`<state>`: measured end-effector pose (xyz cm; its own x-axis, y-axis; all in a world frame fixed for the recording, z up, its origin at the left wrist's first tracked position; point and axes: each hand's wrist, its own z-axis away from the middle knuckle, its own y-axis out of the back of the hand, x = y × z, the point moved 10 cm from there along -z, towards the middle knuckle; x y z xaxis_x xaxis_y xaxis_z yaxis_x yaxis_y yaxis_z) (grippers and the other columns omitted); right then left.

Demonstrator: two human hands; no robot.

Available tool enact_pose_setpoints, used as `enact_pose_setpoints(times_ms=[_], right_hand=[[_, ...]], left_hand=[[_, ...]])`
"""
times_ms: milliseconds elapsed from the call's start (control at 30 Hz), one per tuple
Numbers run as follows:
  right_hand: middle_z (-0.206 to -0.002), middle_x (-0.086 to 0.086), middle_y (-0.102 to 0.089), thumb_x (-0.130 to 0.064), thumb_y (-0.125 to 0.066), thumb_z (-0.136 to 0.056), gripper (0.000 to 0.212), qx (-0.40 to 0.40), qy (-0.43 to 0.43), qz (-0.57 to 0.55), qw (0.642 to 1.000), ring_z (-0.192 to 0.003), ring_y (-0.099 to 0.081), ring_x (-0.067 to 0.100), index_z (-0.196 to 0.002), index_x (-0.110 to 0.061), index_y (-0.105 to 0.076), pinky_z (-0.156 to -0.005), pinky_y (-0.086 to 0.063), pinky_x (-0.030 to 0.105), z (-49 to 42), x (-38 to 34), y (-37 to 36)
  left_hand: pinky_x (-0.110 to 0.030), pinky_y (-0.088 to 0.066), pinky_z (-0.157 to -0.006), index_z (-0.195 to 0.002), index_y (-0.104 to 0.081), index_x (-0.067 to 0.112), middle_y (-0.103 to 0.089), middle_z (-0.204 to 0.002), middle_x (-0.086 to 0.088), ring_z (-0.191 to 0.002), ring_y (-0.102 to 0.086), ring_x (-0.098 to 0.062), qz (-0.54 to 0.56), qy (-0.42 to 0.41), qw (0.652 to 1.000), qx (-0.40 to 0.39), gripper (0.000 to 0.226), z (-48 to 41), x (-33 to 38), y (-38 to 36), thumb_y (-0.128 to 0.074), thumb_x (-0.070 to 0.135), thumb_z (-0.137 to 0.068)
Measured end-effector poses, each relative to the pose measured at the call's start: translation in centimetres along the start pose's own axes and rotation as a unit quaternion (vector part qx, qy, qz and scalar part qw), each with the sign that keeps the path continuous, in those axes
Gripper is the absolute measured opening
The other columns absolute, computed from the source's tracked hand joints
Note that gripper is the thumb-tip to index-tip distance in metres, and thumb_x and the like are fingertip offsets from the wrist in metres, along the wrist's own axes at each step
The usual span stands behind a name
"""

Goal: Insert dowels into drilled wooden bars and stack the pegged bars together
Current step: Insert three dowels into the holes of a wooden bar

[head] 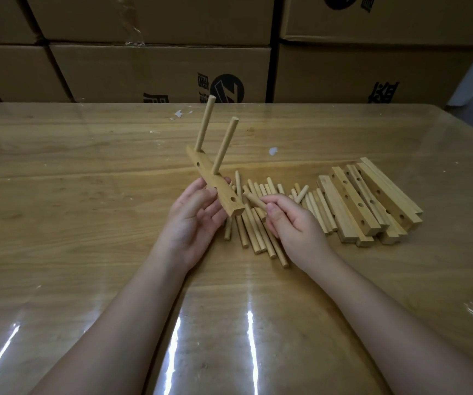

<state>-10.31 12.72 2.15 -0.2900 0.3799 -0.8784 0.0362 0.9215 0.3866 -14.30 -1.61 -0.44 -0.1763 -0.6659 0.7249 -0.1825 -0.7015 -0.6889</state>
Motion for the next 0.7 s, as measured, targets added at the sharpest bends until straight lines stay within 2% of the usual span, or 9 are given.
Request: enact_pose_setpoints(times_ms=[200, 300, 400, 533, 633, 700], right_hand=[[-0.057, -0.014, -0.048, -0.02, -0.042, -0.098, 0.021, -0.015, 0.016, -0.003, 1.0, -0.054, -0.045, 0.007, -0.102, -0.032, -0.06, -0.054, -0.041, 0.031, 0.2, -0.4, -0.2], [-0.059, -0.009, -0.051, -0.022, -0.044, -0.097, 0.02, -0.015, 0.017, 0.013, 1.0, -0.056, -0.048, 0.016, -0.104, -0.031, -0.06, -0.054, -0.044, 0.04, 0.3, -0.4, -0.2], [-0.065, -0.001, -0.057, -0.023, -0.048, -0.096, 0.018, -0.023, 0.048, 0.057, 0.997, -0.058, -0.052, 0.018, -0.107, -0.026, -0.061, -0.053, -0.044, 0.041, 0.4, -1.0, -0.5], [-0.063, -0.009, -0.054, -0.023, -0.049, -0.094, 0.021, -0.022, 0.076, 0.085, 0.993, -0.057, -0.05, 0.008, -0.11, -0.018, -0.061, -0.052, -0.041, 0.031, 0.3, -1.4, -0.7], [-0.072, -0.001, -0.061, -0.021, -0.049, -0.095, 0.022, -0.02, 0.065, 0.072, 0.995, -0.065, -0.057, 0.015, -0.113, -0.018, -0.062, -0.059, -0.048, 0.042, 0.3, -1.3, -0.5], [-0.082, -0.002, -0.065, -0.02, -0.05, -0.095, 0.023, -0.012, 0.067, 0.069, 0.995, -0.074, -0.059, 0.014, -0.114, -0.018, -0.062, -0.068, -0.049, 0.043, 0.4, -1.5, -0.4]], left_hand=[[-0.032, -0.059, -0.064, -0.137, -0.043, 0.017, -0.071, -0.102, -0.009, -0.092, -0.07, -0.026, 0.009, 0.014, 1.0, -0.023, 0.056, 0.2, -0.3, -0.5, -0.06, 0.012, -0.083], [-0.032, -0.058, -0.064, -0.14, -0.04, 0.022, -0.071, -0.106, -0.01, -0.092, -0.071, -0.026, 0.005, 0.02, 1.0, -0.022, 0.062, 0.4, -0.4, -0.6, -0.062, 0.013, -0.083], [-0.032, -0.058, -0.064, -0.136, -0.04, 0.028, -0.071, -0.11, -0.013, -0.094, -0.071, -0.026, -0.017, 0.015, 1.0, -0.013, 0.061, 0.3, -0.3, -0.6, -0.063, 0.013, -0.081], [-0.032, -0.058, -0.064, -0.133, -0.044, 0.021, -0.071, -0.108, -0.012, -0.093, -0.071, -0.027, -0.022, 0.013, 1.0, -0.006, 0.058, 0.1, -0.3, -0.7, -0.064, 0.011, -0.079], [-0.03, -0.058, -0.066, -0.136, -0.043, 0.011, -0.071, -0.111, -0.011, -0.096, -0.07, -0.024, -0.027, 0.017, 0.999, -0.005, 0.063, 0.2, -0.5, -0.6, -0.066, 0.01, -0.078], [-0.028, -0.057, -0.067, -0.135, -0.045, 0.007, -0.069, -0.114, -0.011, -0.097, -0.07, -0.021, -0.035, 0.019, 0.999, -0.016, 0.062, 0.2, -0.6, -0.7, -0.066, 0.009, -0.078]])
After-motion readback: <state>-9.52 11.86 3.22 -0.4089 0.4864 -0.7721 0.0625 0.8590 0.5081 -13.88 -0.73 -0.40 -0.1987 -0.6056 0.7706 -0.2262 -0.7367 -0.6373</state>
